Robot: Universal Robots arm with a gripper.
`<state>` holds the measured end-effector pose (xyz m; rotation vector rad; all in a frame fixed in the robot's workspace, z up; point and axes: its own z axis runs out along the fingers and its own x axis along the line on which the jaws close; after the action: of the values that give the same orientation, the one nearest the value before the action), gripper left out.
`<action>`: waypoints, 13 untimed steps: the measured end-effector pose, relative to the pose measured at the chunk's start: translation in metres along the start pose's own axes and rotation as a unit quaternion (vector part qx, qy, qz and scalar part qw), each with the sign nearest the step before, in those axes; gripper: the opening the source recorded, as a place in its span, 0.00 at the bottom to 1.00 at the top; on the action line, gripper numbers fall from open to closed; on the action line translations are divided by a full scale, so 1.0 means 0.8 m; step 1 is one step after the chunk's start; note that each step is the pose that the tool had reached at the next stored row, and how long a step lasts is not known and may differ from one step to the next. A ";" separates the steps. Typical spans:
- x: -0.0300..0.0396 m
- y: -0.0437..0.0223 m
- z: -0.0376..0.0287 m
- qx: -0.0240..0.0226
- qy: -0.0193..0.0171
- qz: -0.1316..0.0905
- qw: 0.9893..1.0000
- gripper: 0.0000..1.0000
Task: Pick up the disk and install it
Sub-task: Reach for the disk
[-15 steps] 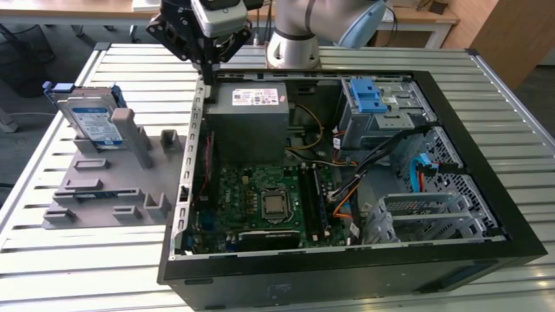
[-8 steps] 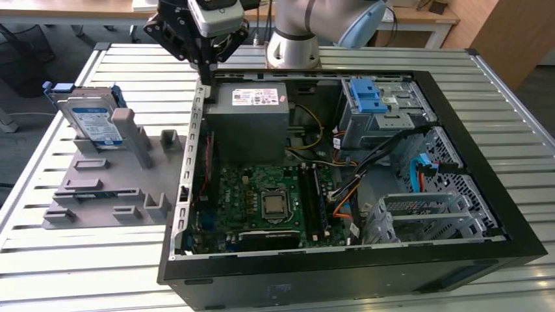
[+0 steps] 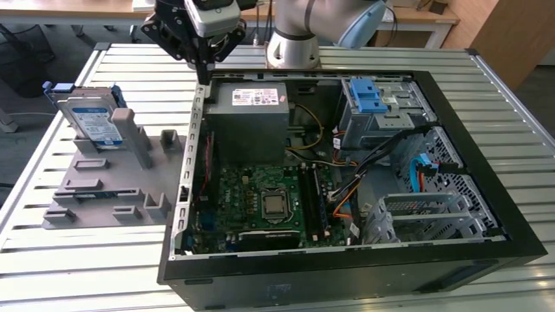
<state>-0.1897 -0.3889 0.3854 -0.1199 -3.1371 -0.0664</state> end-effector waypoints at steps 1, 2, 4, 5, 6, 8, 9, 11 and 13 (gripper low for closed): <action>0.0005 0.0001 0.0001 0.000 0.000 0.000 1.000 0.11; 0.0010 0.0003 0.0001 0.000 0.000 0.000 1.000 0.11; 0.0023 0.0008 0.0004 0.000 0.001 0.000 1.000 0.11; 0.0032 0.0013 0.0005 0.000 0.001 0.000 1.000 0.11; 0.0041 0.0017 0.0006 0.000 0.001 0.000 1.000 0.11; 0.0057 0.0027 0.0007 0.000 0.002 0.000 1.000 0.11; 0.0065 0.0033 0.0008 0.000 0.002 0.000 1.000 0.11; 0.0085 0.0048 0.0010 0.000 0.002 0.000 1.000 0.11; 0.0106 0.0061 0.0012 0.000 0.003 0.000 1.000 0.11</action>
<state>-0.1978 -0.3834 0.3847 -0.1198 -3.1318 -0.0661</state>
